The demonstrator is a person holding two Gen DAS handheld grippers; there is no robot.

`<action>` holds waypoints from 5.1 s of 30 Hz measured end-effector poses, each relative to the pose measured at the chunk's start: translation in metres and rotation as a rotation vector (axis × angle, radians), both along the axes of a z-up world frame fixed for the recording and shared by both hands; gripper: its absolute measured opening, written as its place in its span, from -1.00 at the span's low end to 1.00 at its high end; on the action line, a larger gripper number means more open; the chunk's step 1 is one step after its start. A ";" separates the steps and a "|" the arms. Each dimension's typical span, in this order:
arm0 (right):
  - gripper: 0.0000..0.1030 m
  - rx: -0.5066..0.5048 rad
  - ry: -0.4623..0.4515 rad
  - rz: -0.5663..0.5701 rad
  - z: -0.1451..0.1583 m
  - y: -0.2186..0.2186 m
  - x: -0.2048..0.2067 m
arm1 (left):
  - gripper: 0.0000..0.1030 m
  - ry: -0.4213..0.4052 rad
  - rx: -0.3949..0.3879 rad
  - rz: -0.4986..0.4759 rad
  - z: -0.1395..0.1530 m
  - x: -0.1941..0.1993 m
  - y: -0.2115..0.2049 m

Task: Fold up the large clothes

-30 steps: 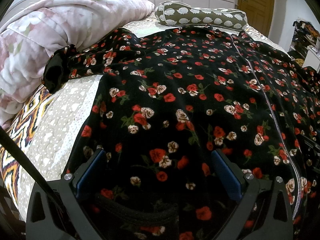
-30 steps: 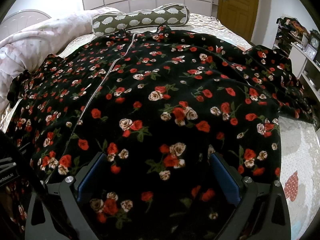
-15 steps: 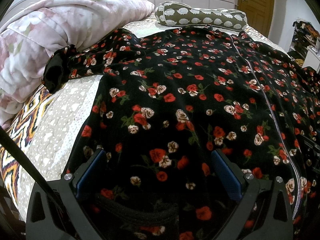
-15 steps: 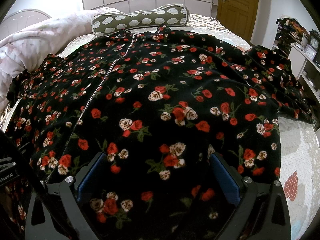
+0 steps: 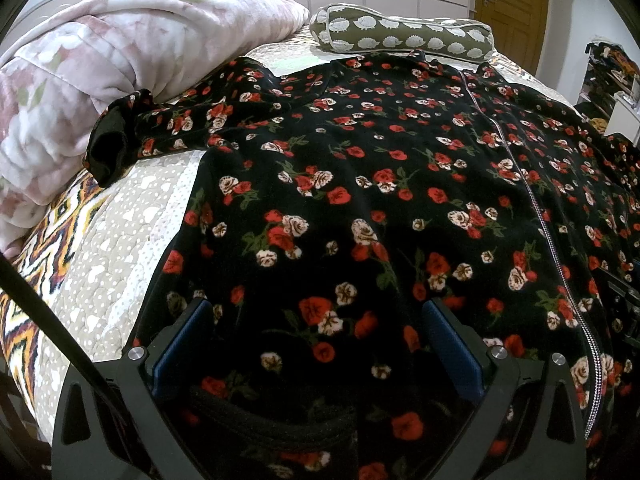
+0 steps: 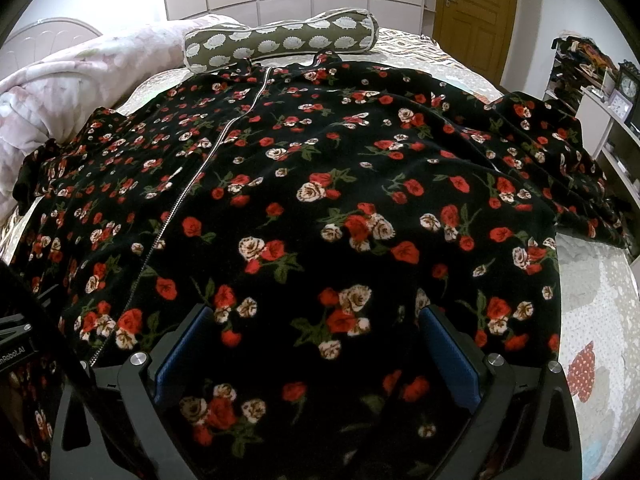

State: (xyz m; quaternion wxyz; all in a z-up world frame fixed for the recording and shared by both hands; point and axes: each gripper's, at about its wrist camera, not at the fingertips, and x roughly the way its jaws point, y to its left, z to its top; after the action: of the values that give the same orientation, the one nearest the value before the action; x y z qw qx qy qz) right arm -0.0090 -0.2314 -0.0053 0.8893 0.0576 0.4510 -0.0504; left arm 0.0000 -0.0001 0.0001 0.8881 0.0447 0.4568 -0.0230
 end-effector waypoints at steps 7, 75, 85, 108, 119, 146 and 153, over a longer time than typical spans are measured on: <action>1.00 0.000 0.000 0.000 0.000 0.000 0.000 | 1.00 0.000 0.000 0.000 0.000 0.000 0.000; 0.99 -0.067 0.086 0.070 0.008 -0.010 -0.082 | 1.00 0.026 -0.171 -0.272 0.028 -0.102 0.057; 0.96 0.121 0.027 0.062 0.029 -0.018 -0.091 | 1.00 -0.103 0.014 -0.050 0.072 -0.013 0.149; 1.00 0.037 -0.027 -0.002 0.005 -0.013 -0.034 | -0.97 -0.034 -0.192 0.511 0.061 0.167 0.333; 1.00 0.055 -0.045 -0.001 0.006 -0.014 -0.040 | -0.97 -0.120 -0.257 0.495 0.141 0.176 0.326; 1.00 0.125 -0.089 0.003 0.006 -0.019 -0.048 | 0.39 -0.069 -0.202 -0.227 0.151 0.055 -0.001; 0.69 0.300 -0.082 0.042 0.062 -0.040 -0.035 | 0.62 -0.161 -0.174 -0.063 0.122 -0.007 0.088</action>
State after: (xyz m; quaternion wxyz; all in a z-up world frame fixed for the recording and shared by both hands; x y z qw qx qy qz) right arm -0.0437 -0.2716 0.0565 0.8891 0.1824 0.4179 0.0387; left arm -0.0068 0.0875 0.1216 0.9213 -0.0165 0.3787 -0.0870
